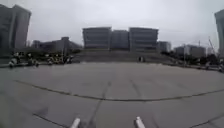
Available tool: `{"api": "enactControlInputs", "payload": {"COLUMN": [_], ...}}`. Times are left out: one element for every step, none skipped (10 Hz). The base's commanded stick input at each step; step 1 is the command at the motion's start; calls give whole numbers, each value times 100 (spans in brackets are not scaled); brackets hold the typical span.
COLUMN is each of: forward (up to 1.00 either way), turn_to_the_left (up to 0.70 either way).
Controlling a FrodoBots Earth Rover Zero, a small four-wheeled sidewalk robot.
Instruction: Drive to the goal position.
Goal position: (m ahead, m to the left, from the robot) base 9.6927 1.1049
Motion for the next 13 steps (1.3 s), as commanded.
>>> {"api": "enactControlInputs", "payload": {"forward": [100,100,100,100,100,100,100,100,100,100,100,100,100], "turn_to_the_left": [0,0,0,0,0,0,-3,-14,-25,-33,-36,-39,-39]}}
